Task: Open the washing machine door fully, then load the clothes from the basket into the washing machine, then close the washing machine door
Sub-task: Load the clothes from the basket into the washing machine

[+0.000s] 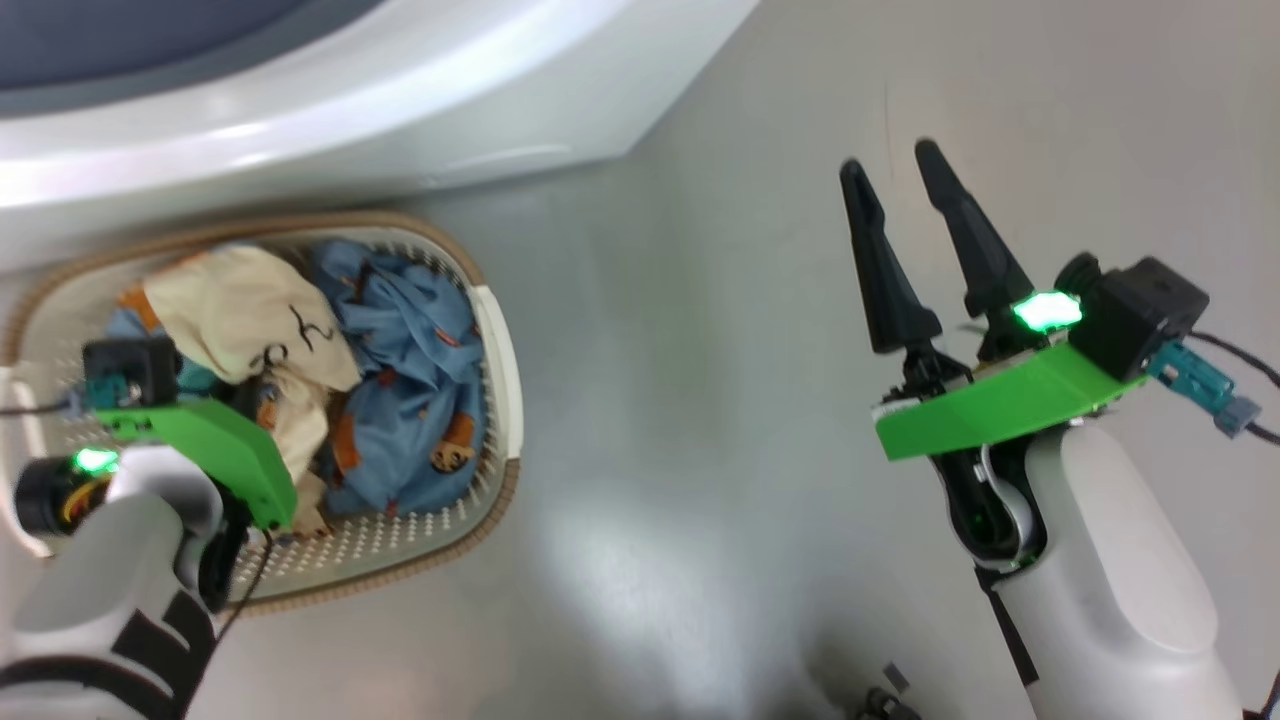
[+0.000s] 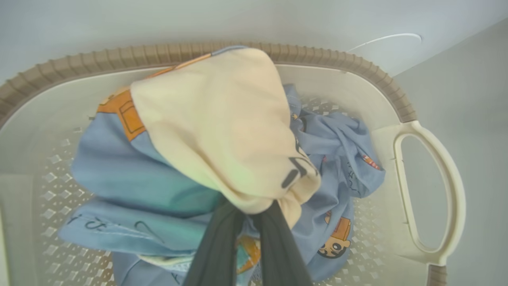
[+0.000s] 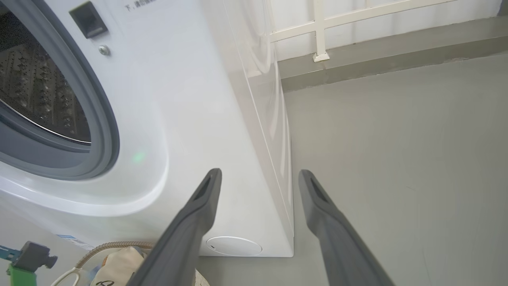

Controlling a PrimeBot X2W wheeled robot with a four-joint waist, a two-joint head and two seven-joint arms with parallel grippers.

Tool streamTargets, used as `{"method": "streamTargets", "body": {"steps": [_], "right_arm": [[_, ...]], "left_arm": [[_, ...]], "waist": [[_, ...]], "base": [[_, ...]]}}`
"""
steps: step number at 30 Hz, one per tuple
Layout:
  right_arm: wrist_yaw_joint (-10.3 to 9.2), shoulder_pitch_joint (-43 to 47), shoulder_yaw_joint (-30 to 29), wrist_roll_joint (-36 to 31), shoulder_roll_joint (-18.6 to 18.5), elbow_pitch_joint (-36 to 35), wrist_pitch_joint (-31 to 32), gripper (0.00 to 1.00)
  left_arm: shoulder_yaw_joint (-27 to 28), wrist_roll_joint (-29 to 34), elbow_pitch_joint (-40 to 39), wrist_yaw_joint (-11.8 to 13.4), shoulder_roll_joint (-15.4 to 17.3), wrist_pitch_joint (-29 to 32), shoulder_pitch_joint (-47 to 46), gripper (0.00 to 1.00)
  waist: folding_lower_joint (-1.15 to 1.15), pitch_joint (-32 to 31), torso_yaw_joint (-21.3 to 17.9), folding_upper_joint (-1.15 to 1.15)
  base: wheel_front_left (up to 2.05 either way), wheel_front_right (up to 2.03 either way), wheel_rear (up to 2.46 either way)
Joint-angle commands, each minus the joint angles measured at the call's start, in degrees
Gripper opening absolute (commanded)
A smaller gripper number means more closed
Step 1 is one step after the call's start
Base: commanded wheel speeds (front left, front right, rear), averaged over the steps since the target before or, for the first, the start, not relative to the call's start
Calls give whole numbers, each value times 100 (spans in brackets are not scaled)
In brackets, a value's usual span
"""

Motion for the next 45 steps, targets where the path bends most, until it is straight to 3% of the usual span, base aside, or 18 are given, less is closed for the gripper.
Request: {"method": "streamTargets", "body": {"steps": [1,11,17,29,45], "right_arm": [[56,271,84,43,-46,-78,-27,100],[56,603,94,130,-256,51,-27,100],[56,856,86,211,-393,113,-27,100],[56,1308,99,322,-600,205,-27,100],[56,1627,12,348,-802,128,-27,100]], "left_arm": [[78,-135,-153,-9,183,-134,220,0],[262,-418,-817,-9,244,-400,860,0],[869,-136,-1692,61,214,-406,1376,0],[1700,450,-3546,406,1,-408,2540,0],[2020,1016,-5347,1031,-27,-408,3457,0]], "waist": [[0,-608,274,0],[0,-1541,478,0],[0,-2094,639,0],[0,-2967,920,0],[0,-3406,1149,0]], "base": [[0,0,0],[0,0,0],[0,0,0],[0,0,0],[0,0,0]]}}
